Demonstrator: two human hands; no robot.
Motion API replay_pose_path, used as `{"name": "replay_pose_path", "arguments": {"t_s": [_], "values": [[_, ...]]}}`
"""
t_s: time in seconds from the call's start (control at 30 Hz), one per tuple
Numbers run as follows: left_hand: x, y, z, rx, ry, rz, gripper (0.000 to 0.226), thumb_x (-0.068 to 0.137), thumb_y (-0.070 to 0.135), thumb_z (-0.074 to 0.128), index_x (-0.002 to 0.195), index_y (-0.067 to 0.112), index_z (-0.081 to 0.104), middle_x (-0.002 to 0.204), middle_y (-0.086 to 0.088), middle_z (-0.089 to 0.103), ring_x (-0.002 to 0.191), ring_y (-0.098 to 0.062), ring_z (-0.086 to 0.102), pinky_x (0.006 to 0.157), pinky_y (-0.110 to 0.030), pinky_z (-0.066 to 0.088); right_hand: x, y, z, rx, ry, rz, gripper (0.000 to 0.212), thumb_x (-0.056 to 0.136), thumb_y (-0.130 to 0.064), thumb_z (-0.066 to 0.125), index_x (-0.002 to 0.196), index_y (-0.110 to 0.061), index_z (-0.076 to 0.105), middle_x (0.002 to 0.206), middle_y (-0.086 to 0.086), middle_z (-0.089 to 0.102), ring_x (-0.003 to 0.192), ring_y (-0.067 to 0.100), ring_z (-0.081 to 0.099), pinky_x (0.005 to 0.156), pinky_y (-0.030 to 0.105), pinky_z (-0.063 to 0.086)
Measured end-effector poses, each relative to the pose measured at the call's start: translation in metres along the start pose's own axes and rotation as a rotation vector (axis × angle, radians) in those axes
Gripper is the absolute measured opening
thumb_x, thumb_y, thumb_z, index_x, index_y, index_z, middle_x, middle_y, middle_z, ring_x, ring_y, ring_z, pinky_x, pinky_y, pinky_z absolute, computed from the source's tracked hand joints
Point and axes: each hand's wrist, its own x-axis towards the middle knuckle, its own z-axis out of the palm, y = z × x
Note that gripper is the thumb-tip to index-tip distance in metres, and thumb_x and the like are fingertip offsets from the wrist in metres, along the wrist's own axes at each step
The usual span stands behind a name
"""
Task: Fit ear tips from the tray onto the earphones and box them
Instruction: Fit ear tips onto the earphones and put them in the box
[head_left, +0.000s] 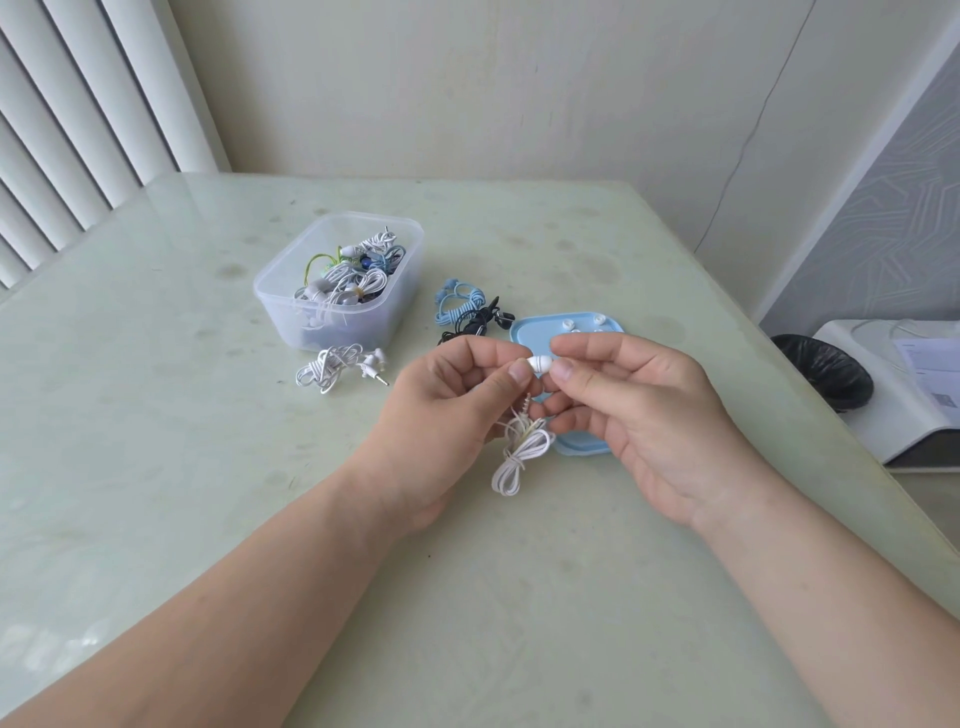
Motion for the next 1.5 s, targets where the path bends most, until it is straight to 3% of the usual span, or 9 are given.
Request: {"name": "replay_pose_path", "arguments": {"t_s": [0.27, 0.43, 0.63, 0.83, 1.03, 1.17, 1.3, 1.4, 1.5], "values": [[-0.001, 0.002, 0.0, 0.0, -0.014, -0.032, 0.018, 0.102, 0.005, 0.06, 0.118, 0.005, 0.068, 0.09, -0.012, 0.071, 0.075, -0.022, 0.065, 0.073, -0.034, 0.056, 0.001, 0.006, 0.001, -0.127, 0.021, -0.055, 0.015, 0.09, -0.006, 0.072, 0.105, -0.004, 0.075, 0.089, 0.02, 0.076, 0.073, 0.028, 0.072, 0.069, 0.036, 0.06], [0.0, 0.007, 0.001, -0.109, 0.054, -0.063, 0.02, 0.1, 0.008, 0.061, 0.117, 0.006, 0.072, 0.085, -0.008, 0.069, 0.071, -0.019, 0.066, 0.07, -0.03, 0.057, -0.004, -0.004, -0.003, -0.355, -0.052, -0.04, 0.046, 0.07, -0.034, 0.086, 0.112, -0.018, 0.074, 0.098, 0.002, 0.079, 0.093, 0.016, 0.075, 0.076, 0.029, 0.058], [-0.001, 0.017, 0.001, -0.302, 0.141, -0.115, 0.02, 0.103, 0.006, 0.059, 0.12, 0.004, 0.069, 0.086, -0.009, 0.073, 0.076, -0.021, 0.071, 0.07, -0.029, 0.06, -0.01, 0.002, 0.003, -0.603, -0.171, -0.099, 0.048, 0.075, -0.018, 0.09, 0.116, -0.036, 0.073, 0.093, -0.006, 0.076, 0.079, 0.023, 0.066, 0.08, 0.033, 0.056], [-0.004, 0.018, 0.005, -0.076, 0.144, -0.16, 0.01, 0.102, 0.012, 0.063, 0.104, 0.009, 0.072, 0.089, -0.009, 0.075, 0.079, -0.02, 0.072, 0.08, -0.037, 0.063, -0.007, -0.003, 0.003, -0.312, -0.024, -0.03, 0.038, 0.081, -0.01, 0.084, 0.115, -0.018, 0.071, 0.08, 0.008, 0.075, 0.063, 0.02, 0.064, 0.062, 0.031, 0.054], [-0.01, 0.028, 0.009, -0.021, -0.019, -0.225, 0.025, 0.1, 0.015, 0.067, 0.12, 0.0, 0.067, 0.103, -0.02, 0.07, 0.106, -0.034, 0.073, 0.102, -0.044, 0.057, -0.003, -0.001, 0.009, -0.23, 0.102, -0.02, 0.034, 0.078, -0.023, 0.086, 0.109, -0.017, 0.074, 0.073, 0.015, 0.07, 0.059, 0.022, 0.058, 0.055, 0.03, 0.05], [-0.014, 0.043, 0.002, 0.123, 0.021, -0.124, 0.023, 0.096, 0.01, 0.072, 0.119, 0.014, 0.074, 0.109, -0.019, 0.077, 0.109, -0.034, 0.074, 0.1, -0.037, 0.058, 0.002, -0.004, 0.024, -0.24, 0.108, -0.034, 0.013, 0.088, -0.03, 0.076, 0.1, -0.027, 0.079, 0.064, 0.002, 0.056, 0.056, 0.018, 0.047, 0.051, 0.027, 0.04], [-0.009, 0.076, -0.024, 0.317, 0.153, -0.102, 0.016, 0.09, 0.018, 0.08, 0.105, 0.024, 0.077, 0.098, -0.012, 0.08, 0.096, -0.023, 0.078, 0.089, -0.031, 0.058, 0.018, -0.023, 0.05, -0.332, 0.086, -0.03, 0.032, 0.1, -0.045, 0.058, 0.087, -0.019, 0.074, 0.062, -0.004, 0.058, 0.05, 0.014, 0.047, 0.049, 0.025, 0.04], [0.015, 0.107, -0.052, 0.498, 0.338, -0.019, 0.011, 0.09, 0.022, 0.079, 0.098, 0.027, 0.076, 0.095, -0.005, 0.079, 0.086, -0.016, 0.077, 0.069, -0.023, 0.054, 0.037, -0.039, 0.07, -0.314, 0.049, -0.061, 0.022, 0.101, -0.04, 0.059, 0.098, -0.023, 0.073, 0.068, -0.003, 0.065, 0.056, 0.015, 0.052, 0.05, 0.03, 0.041], [0.056, 0.123, -0.087, 0.792, 0.477, 0.059, 0.011, 0.091, 0.02, 0.073, 0.101, 0.022, 0.075, 0.098, 0.001, 0.076, 0.083, -0.021, 0.07, 0.074, -0.028, 0.056, 0.056, -0.044, 0.093, -0.277, -0.003, -0.034, 0.023, 0.1, -0.034, 0.062, 0.097, -0.014, 0.074, 0.071, 0.001, 0.067, 0.058, 0.018, 0.054, 0.05, 0.03, 0.041]]}}
